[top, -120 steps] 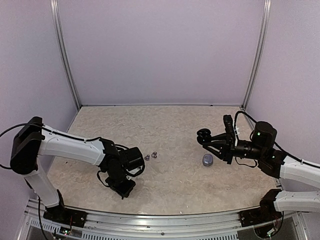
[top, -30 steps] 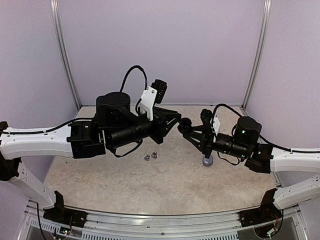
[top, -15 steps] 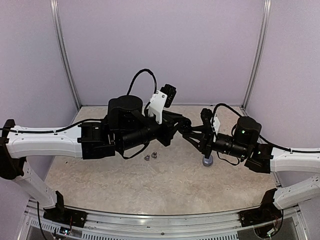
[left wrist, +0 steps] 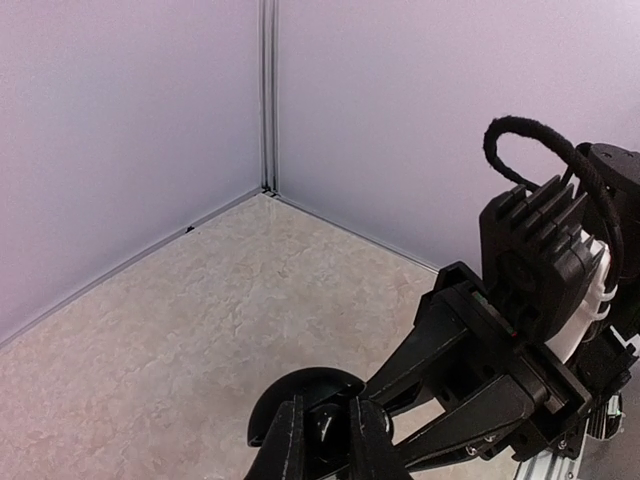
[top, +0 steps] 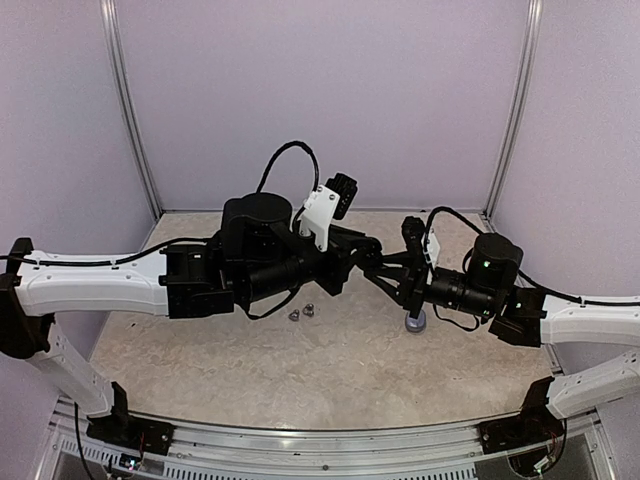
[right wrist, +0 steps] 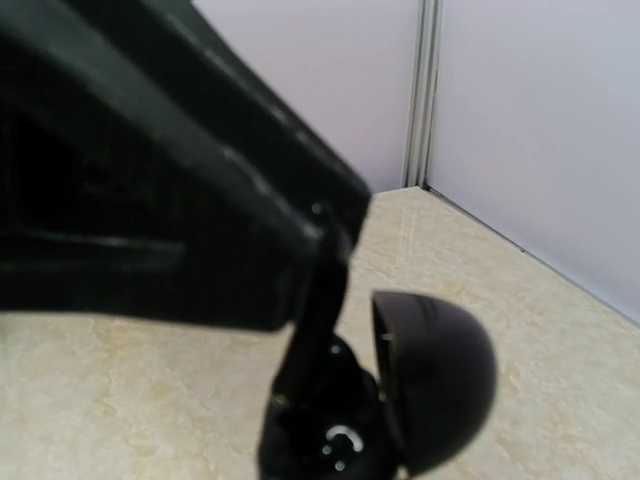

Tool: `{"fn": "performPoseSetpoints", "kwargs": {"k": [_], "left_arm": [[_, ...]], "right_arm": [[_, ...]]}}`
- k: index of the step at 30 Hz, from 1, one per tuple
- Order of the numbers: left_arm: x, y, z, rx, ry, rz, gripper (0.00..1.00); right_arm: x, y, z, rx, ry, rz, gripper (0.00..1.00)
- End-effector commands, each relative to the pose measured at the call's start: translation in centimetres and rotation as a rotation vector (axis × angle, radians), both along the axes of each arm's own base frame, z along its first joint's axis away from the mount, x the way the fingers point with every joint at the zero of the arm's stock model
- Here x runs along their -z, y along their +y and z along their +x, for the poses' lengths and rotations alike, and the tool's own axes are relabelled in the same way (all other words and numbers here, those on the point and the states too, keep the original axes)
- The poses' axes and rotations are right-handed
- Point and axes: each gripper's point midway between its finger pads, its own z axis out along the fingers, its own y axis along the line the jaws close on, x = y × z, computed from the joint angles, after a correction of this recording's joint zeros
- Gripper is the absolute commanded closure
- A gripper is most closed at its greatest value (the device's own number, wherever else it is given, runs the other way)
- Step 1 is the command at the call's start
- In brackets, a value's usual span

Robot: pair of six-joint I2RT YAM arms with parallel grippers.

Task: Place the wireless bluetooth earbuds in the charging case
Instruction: Insert the left earbud into the left side groove of the charging case.

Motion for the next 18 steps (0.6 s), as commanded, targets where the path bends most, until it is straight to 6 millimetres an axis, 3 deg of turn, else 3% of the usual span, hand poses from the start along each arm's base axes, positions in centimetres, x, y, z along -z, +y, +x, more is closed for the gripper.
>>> {"fn": "performPoseSetpoints", "kwargs": {"k": [1, 18], "left_arm": [[-0.3, -0.3, 0.1, -0.007, -0.020, 0.012, 1.00], [2.1, -0.3, 0.7, -0.042, -0.028, 0.093, 1.00]], "right_arm": [[-2.5, 0.3, -0.8, -0.027, -0.028, 0.056, 1.00], [-3.5, -0.3, -0.8, -0.006, -0.036, 0.083, 1.00]]}}
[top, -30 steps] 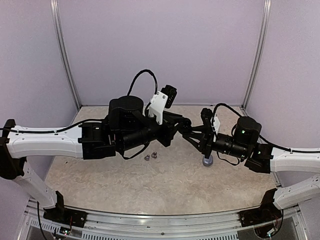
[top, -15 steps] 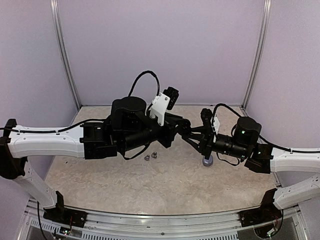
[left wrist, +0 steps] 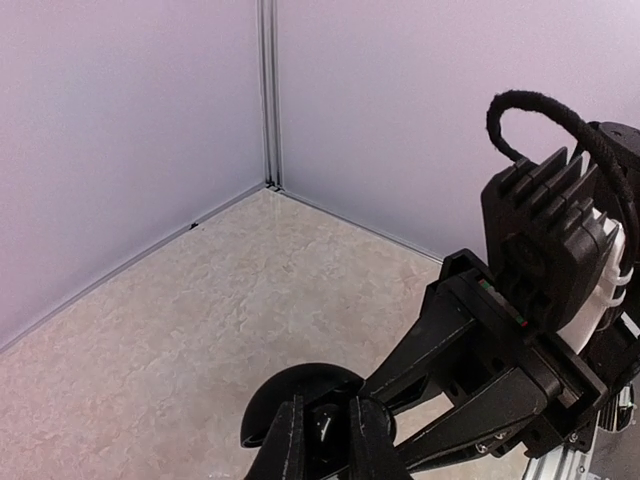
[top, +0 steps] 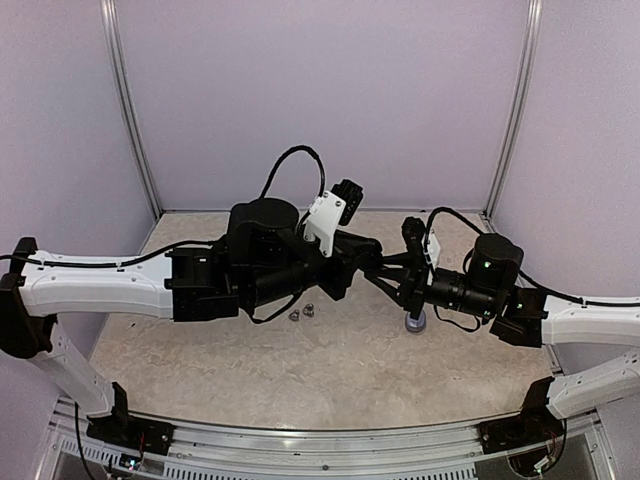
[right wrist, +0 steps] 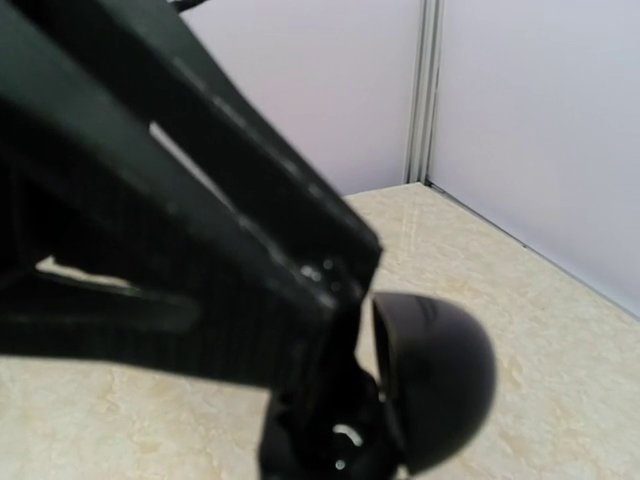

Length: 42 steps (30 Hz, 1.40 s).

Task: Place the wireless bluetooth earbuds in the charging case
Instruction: Insert the left earbud into the left side groove of the charging case.

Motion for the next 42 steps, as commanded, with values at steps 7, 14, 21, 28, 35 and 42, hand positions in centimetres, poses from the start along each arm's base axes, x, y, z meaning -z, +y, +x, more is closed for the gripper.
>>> {"fn": "performPoseSetpoints", "kwargs": {"k": [7, 14, 21, 28, 35, 42], "left_arm": [[1.9, -0.1, 0.4, -0.045, -0.037, 0.099, 1.00], [2.8, -0.9, 0.0, -0.057, -0.050, 0.129, 1.00], [2.9, -0.4, 0.7, -0.104, -0.059, 0.146, 1.00], [3.2, -0.5, 0.7, -0.103, -0.036, 0.140, 0.96], [2.7, -0.6, 0.6, -0.103, -0.034, 0.128, 0.90], [2.6, -0.5, 0.7, -0.110, -0.028, 0.125, 0.87]], "right_arm": [[-3.7, -0.4, -0.3, 0.016, -0.029, 0.094, 1.00], [-3.8, -0.3, -0.3, 0.009, -0.021, 0.107, 1.00], [-4.3, -0.4, -0.6, 0.004, -0.036, 0.117, 1.00], [-4.6, -0.8, -0.6, 0.012, -0.045, 0.130, 1.00], [-4.1, -0.8, -0.6, 0.014, -0.042, 0.121, 1.00], [-3.9, -0.7, -0.6, 0.013, -0.039, 0.118, 1.00]]}}
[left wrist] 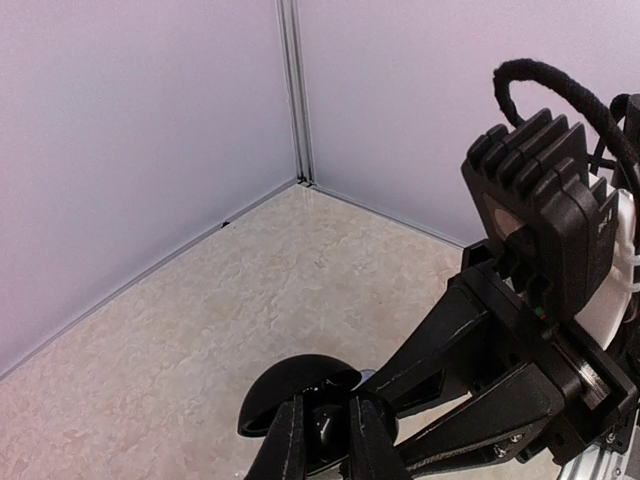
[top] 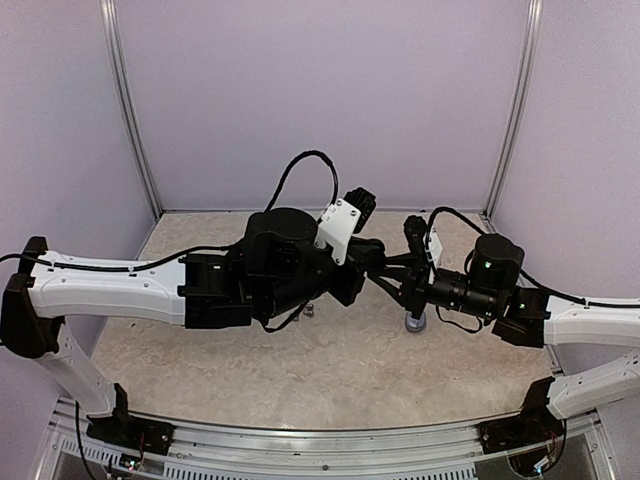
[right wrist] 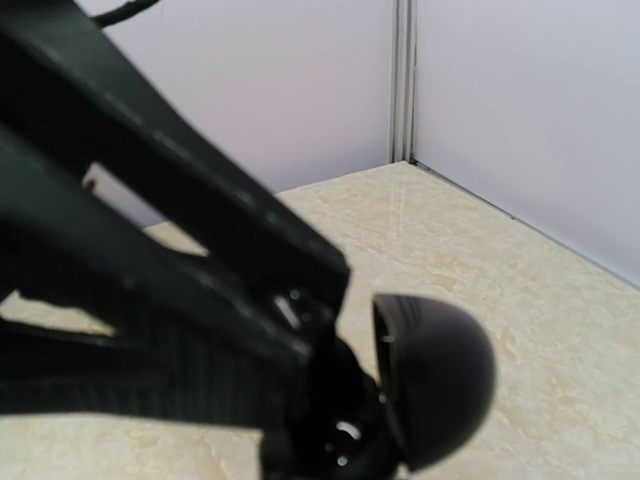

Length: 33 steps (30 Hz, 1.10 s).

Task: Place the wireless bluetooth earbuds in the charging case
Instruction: Insert the left earbud into the left side groove of the charging case.

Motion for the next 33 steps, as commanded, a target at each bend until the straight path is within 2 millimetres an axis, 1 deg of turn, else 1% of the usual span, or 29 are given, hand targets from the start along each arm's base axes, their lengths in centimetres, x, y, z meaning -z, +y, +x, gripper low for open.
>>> {"fn": "performPoseSetpoints", "kwargs": {"k": [1, 5, 14, 16, 19, 26, 29, 33], "left_arm": [[1.6, 0.3, 0.5, -0.039, 0.025, 0.061, 0.86], [1.4, 0.4, 0.6, -0.044, 0.025, 0.055, 0.81], [0.7, 0.0, 0.6, -0.035, 0.019, 0.048, 0.79], [0.7, 0.0, 0.7, -0.040, 0.019, 0.050, 0.77], [0.3, 0.1, 0.8, -0.046, 0.015, 0.045, 0.75], [-1.4, 0.0, 0.6, -0.032, 0.005, 0.012, 0.71], [-1.7, 0.0, 0.3, -0.013, 0.006, 0.004, 0.68], [-2.1, -0.2, -0.2, 0.018, 0.006, -0.007, 0.59]], "right_arm": [[-4.3, -0.2, -1.0, -0.023, -0.092, 0.118, 1.00], [-4.1, -0.2, -0.9, -0.021, -0.089, 0.114, 1.00], [-3.8, -0.1, -0.9, -0.025, -0.085, 0.107, 1.00], [-3.7, 0.0, -0.9, -0.026, -0.083, 0.106, 1.00], [-3.7, -0.1, -0.9, -0.026, -0.081, 0.108, 1.00], [-3.4, -0.1, -0.9, -0.025, -0.076, 0.105, 1.00], [-3.3, -0.1, -1.0, -0.025, -0.073, 0.105, 1.00], [-3.2, -0.1, -0.9, -0.023, -0.070, 0.104, 1.00]]}}
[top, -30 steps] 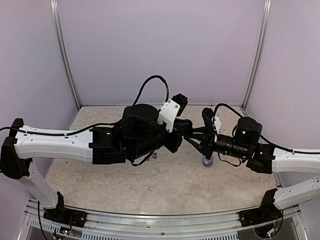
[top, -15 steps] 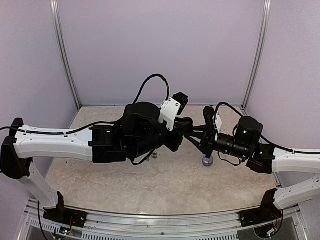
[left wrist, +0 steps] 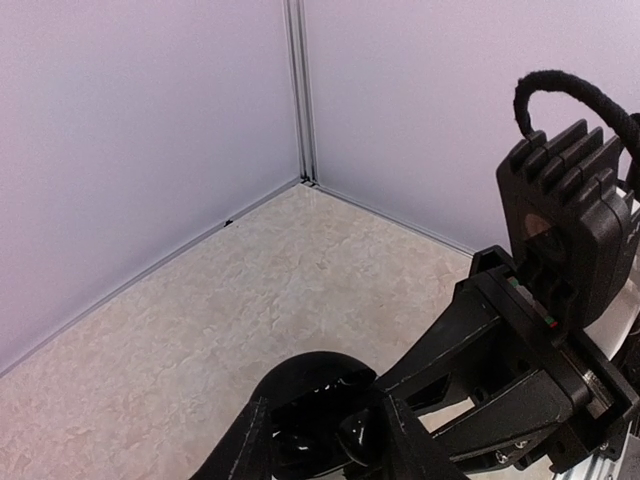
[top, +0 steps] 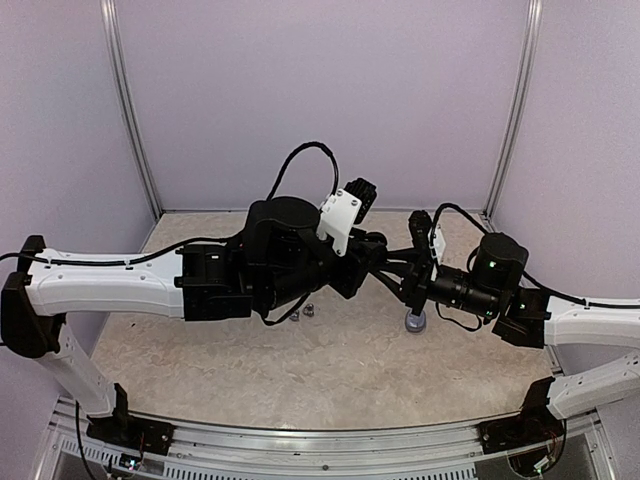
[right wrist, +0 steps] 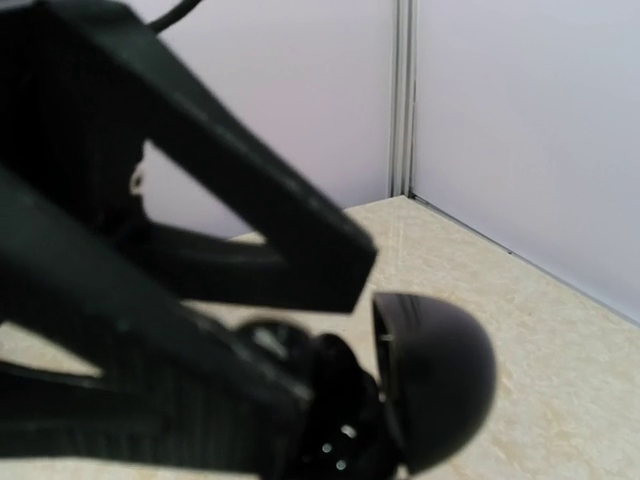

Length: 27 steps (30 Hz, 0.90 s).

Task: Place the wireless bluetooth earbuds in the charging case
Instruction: Insert the left earbud into the left side groove of the charging case.

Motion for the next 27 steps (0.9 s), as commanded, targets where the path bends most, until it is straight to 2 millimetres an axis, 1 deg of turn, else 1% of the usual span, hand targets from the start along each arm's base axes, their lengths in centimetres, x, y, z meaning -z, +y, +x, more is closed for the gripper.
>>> {"fn": "performPoseSetpoints", "kwargs": {"k": [1, 3, 10, 13, 16, 20, 21, 24, 27], "left_arm": [[-0.8, -0.2, -0.3, 0.033, -0.003, -0.008, 0.58], [-0.9, -0.4, -0.5, 0.050, -0.001, -0.013, 0.57], [-2.2, -0.2, -1.0, 0.072, -0.009, -0.050, 0.56], [-2.8, -0.1, -1.0, 0.073, -0.014, -0.062, 0.53], [-4.1, 0.3, -1.2, 0.079, -0.027, -0.091, 0.49], [-6.6, 1.3, -1.7, 0.092, -0.061, -0.133, 0.44], [-7.5, 1.7, -1.9, 0.097, -0.069, -0.149, 0.44], [-9.1, 2.8, -2.2, 0.111, -0.080, -0.184, 0.42], [-9.2, 3.6, -2.1, 0.122, -0.077, -0.180, 0.44]], "right_arm": [[-1.9, -0.1, -0.9, -0.024, -0.037, 0.060, 1.00], [-1.8, -0.1, -0.9, -0.024, -0.035, 0.058, 1.00], [-1.7, -0.2, -0.9, -0.023, -0.032, 0.058, 1.00], [-1.5, -0.2, -1.0, -0.023, -0.029, 0.057, 1.00], [-1.2, -0.2, -1.0, -0.024, -0.022, 0.051, 1.00], [-0.7, -0.3, -1.1, -0.025, -0.012, 0.046, 1.00], [-0.6, -0.3, -1.1, -0.026, -0.012, 0.045, 1.00], [-0.4, -0.3, -1.2, -0.029, -0.006, 0.042, 1.00], [-0.6, -0.2, -1.3, -0.039, -0.008, 0.046, 1.00]]}}
